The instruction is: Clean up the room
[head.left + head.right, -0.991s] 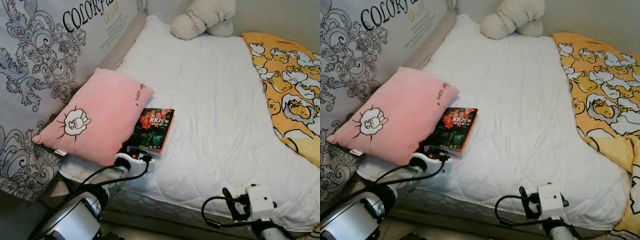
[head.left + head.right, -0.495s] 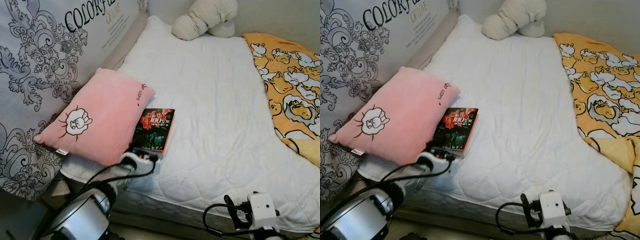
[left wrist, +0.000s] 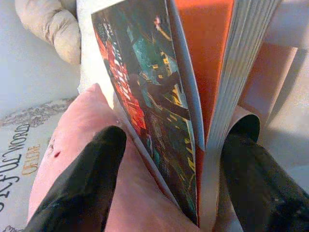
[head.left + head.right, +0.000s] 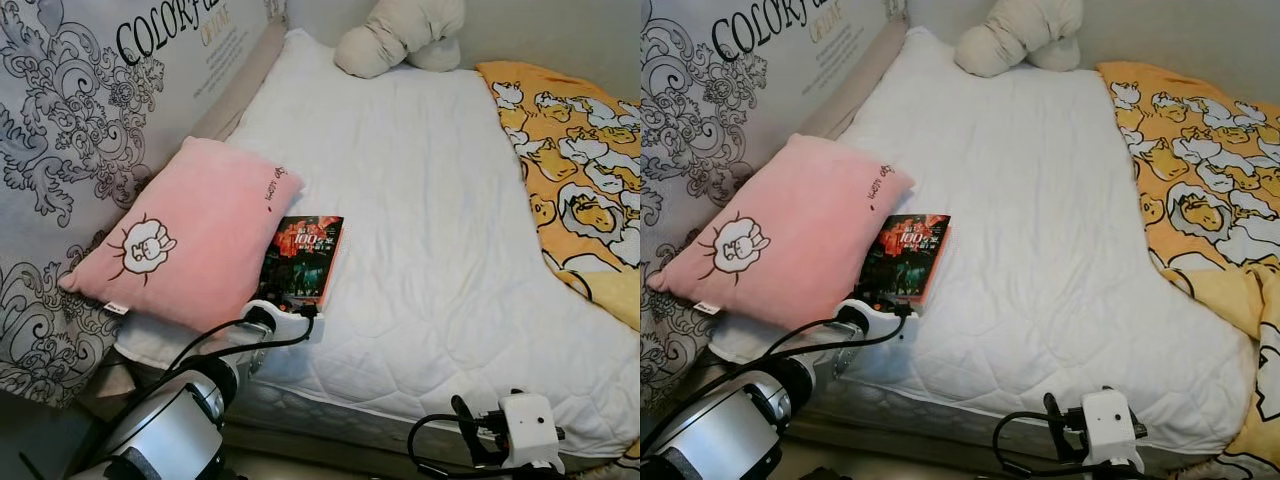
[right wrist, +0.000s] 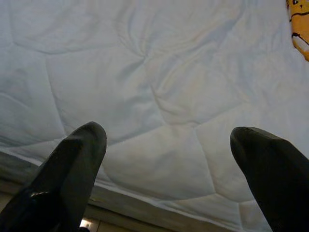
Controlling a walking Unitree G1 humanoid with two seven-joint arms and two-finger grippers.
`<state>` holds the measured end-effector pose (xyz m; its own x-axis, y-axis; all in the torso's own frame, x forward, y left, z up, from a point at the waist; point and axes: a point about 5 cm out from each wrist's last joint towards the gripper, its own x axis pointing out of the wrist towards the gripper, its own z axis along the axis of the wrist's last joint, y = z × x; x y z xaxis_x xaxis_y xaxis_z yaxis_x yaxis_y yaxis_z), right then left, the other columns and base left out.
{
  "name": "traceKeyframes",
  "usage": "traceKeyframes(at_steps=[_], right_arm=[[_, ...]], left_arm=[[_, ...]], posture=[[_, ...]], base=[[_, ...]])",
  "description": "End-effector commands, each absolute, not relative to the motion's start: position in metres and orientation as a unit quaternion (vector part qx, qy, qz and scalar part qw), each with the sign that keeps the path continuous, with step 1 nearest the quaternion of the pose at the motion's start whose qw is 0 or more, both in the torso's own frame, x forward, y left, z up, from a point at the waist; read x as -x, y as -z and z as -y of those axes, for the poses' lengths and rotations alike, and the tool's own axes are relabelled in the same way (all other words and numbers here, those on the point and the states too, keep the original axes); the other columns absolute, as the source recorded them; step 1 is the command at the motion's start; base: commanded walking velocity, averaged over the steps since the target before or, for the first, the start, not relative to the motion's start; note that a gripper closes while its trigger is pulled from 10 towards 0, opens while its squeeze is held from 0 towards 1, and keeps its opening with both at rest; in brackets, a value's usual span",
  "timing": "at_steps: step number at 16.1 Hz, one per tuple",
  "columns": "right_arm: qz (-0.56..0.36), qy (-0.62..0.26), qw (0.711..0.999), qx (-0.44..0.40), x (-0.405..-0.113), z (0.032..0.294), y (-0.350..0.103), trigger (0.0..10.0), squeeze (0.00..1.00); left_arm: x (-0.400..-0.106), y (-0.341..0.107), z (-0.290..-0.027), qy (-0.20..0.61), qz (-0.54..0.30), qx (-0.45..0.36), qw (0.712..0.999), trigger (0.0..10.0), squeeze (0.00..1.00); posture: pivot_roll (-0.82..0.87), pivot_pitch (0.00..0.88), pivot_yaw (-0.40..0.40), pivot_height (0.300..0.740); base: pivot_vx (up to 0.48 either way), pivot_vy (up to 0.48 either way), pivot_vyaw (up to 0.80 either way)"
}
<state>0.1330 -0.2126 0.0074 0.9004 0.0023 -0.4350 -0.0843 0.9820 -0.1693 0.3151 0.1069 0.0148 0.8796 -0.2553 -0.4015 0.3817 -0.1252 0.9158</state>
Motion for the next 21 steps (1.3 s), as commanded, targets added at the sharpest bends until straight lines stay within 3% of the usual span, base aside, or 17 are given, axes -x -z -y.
traceKeyframes(at_steps=[1,9,11,14,15,19,21], right_arm=[[-0.221,-0.018,0.969,0.104,-0.133,0.217,-0.01,10.0,0.0],[-0.219,-0.015,0.97,0.101,-0.141,0.214,-0.008,10.0,0.0],[-0.218,-0.017,0.971,0.101,-0.143,0.213,-0.007,10.0,0.0],[-0.219,-0.016,0.97,0.1,-0.145,0.213,-0.006,10.0,0.0],[-0.219,-0.017,0.97,0.1,-0.145,0.212,-0.006,10.0,0.0],[-0.22,-0.02,0.97,0.1,-0.147,0.212,-0.004,10.0,0.0],[-0.22,-0.021,0.97,0.102,-0.149,0.213,-0.004,10.0,0.0]], left_arm=[[-0.321,-0.021,-0.101,0.241,-0.046,-0.704,0.666,0.0,0.0],[-0.292,-0.005,-0.053,0.341,-0.022,-0.608,0.716,0.0,0.0],[-0.291,-0.011,-0.042,0.336,-0.008,-0.561,0.757,0.0,0.0],[-0.295,-0.011,-0.052,0.315,-0.025,-0.536,0.783,0.0,0.0],[-0.297,-0.011,-0.059,0.299,-0.045,-0.513,0.804,0.0,0.0],[-0.307,-0.011,-0.091,0.2,-0.176,-0.309,0.913,0.0,0.0],[-0.312,-0.012,-0.102,0.148,-0.22,-0.206,0.942,0.0,0.0]], posture=[[-0.14,0.024,-0.092,0.732],[-0.12,0.0,-0.085,0.732],[-0.11,0.0,-0.087,0.732],[-0.11,0.0,-0.089,0.732],[-0.1,0.0,-0.089,0.732],[-0.09,0.001,-0.096,0.732],[-0.09,0.0,-0.098,0.732]], base=[[0.0,0.0,0.0],[0.0,0.0,0.0],[0.0,0.0,0.0],[0.0,0.0,0.0],[0.0,0.0,0.0],[0.0,0.0,0.0],[0.0,0.0,0.0]])
